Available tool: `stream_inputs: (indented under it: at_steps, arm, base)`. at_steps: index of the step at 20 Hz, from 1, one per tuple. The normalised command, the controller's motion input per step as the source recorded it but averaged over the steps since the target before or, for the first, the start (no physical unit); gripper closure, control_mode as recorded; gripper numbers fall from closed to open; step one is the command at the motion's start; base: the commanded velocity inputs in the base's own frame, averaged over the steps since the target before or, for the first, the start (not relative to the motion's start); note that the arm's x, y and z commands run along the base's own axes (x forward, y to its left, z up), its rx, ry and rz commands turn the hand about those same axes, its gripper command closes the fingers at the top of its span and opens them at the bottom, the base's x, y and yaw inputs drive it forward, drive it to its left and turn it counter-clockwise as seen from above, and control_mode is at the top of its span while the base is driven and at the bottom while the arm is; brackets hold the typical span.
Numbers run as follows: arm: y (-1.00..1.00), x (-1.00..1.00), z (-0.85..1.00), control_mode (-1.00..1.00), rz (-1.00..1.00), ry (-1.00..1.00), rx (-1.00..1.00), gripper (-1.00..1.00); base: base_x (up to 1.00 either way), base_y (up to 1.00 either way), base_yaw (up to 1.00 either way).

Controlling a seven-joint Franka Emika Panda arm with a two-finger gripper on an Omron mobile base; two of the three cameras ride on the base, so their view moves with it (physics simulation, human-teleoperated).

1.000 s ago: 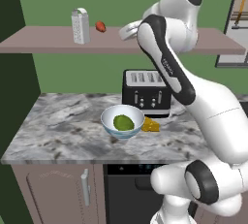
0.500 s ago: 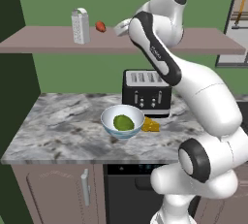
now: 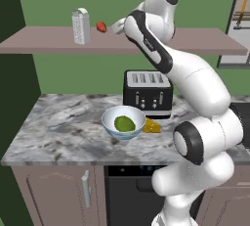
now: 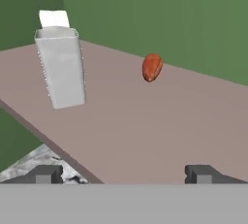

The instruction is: Pick the cheese from the fridge and the cheese grater from the cabinet and place them next to the salad bowl.

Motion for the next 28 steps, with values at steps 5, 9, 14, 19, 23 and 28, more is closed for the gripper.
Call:
stream_inputs:
  at_steps: [5,9,14,19,23,28]
  arm:
    - [0.17,0.35,0.0,-1.0,-0.02,0.0,0.0,-1.0]
    - [0.38,0.3,0.01,-1.0,0.0,-0.02,-0.01,-1.0]
    - [0.5,0.21,0.02,-1.0,0.0,-0.05,-0.02,-1.0]
    - [0.32,0.04,0.0,-1.0,0.0,-0.04,-0.01,-1.0]
    - [0.02,0.1,0.0,-1.0,0.0,-0.01,0.0,-1.0]
    - [0.19,0.27,-0.1,-1.0,0.02,-0.17,0.04,-1.0]
  base:
    - [0.0,0.0,0.0]
    - [0.0,0.0,0.0]
    - [0.0,0.0,0.0]
    - [0.0,0.0,0.0]
    - [0.0,0.0,0.0]
    - [0.0,0.0,0.0]
